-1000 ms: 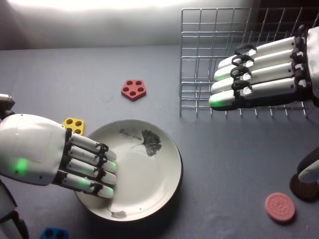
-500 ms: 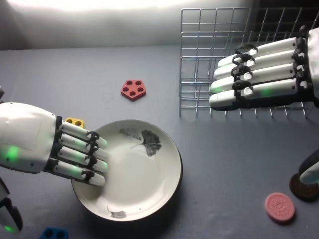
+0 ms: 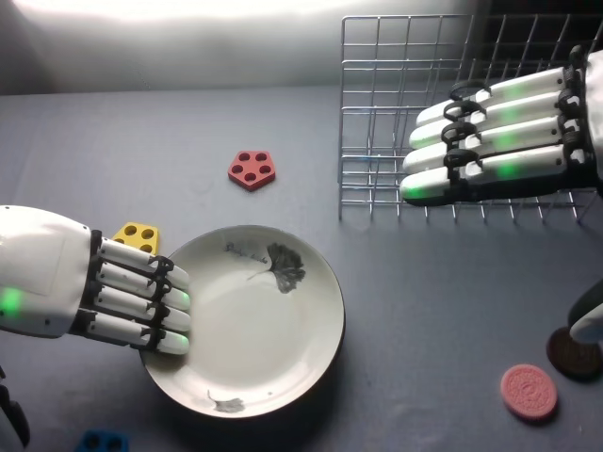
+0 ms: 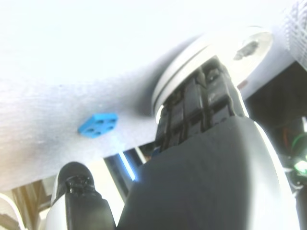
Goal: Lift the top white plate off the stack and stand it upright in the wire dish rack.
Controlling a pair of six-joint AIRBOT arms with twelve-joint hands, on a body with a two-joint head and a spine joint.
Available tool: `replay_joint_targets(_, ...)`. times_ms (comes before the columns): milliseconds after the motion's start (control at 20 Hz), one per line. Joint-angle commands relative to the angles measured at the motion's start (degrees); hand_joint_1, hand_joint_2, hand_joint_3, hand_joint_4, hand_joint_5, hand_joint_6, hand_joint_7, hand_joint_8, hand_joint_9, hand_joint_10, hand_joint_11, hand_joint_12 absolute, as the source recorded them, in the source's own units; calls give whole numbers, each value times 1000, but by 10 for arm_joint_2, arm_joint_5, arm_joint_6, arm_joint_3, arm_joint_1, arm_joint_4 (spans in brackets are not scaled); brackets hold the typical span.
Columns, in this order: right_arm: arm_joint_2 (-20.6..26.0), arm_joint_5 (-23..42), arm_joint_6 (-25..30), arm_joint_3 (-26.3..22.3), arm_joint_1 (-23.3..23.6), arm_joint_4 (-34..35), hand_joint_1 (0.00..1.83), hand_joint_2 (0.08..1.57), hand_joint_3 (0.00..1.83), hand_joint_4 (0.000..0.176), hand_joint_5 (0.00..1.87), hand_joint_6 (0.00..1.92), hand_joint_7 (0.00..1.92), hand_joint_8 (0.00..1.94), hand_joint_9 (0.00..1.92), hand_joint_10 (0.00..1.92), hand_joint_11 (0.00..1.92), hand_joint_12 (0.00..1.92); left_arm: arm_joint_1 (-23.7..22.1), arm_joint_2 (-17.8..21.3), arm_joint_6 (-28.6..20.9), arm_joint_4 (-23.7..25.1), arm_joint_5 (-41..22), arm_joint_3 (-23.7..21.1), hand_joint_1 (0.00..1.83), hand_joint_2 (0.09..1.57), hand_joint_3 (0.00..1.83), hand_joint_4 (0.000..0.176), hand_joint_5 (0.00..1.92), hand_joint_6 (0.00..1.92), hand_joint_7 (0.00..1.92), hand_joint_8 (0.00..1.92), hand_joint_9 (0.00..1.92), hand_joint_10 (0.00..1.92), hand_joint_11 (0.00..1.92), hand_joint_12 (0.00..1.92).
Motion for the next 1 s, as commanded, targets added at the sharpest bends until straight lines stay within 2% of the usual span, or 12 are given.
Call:
replay_joint_targets(0,7,33,3,1,7,48,84,1025,3,0,71,1,86,1,97,2,118,4,-4,2,-3,-5,-23,-5,121,893,0,0,119,5,120,5,114,5,50,223)
replay_joint_targets(150,7,36,3,1,7,48,66,1021,0,0,62,0,85,0,96,1,127,8,-3,1,-3,-5,-19,-6,106,895,0,0,136,9,139,10,131,9,62,230)
replay_joint_targets(350,4,37,3,2,7,47,143,1011,0,0,104,11,128,12,135,12,160,21,0,-3,-6,-4,-8,-14,89,893,0,0,128,6,126,5,119,7,50,230)
replay_joint_targets(450,2,37,3,2,7,46,102,1022,2,0,67,0,91,1,96,1,122,4,10,-12,-10,-2,6,-25,112,893,0,0,133,6,129,5,118,5,53,233)
replay_joint_targets(600,0,37,3,1,7,43,144,1011,0,0,103,10,125,10,129,11,155,18,16,-23,-13,-14,33,-50,104,898,1,0,115,2,116,1,103,1,34,229)
replay_joint_targets(650,0,37,3,1,7,43,182,1001,0,0,136,7,157,6,163,8,186,28,15,-26,-12,-19,38,-58,118,896,0,0,114,1,115,1,99,0,32,228)
replay_joint_targets(800,0,37,3,1,7,43,114,1008,2,0,109,1,132,4,142,4,174,21,6,-41,-10,-25,60,-85,94,896,0,0,116,3,119,3,107,3,38,234)
replay_joint_targets(950,0,37,3,1,6,43,156,1007,1,0,123,2,144,4,146,2,162,15,2,-53,-8,-29,70,-90,97,897,0,0,119,3,119,2,103,1,30,233)
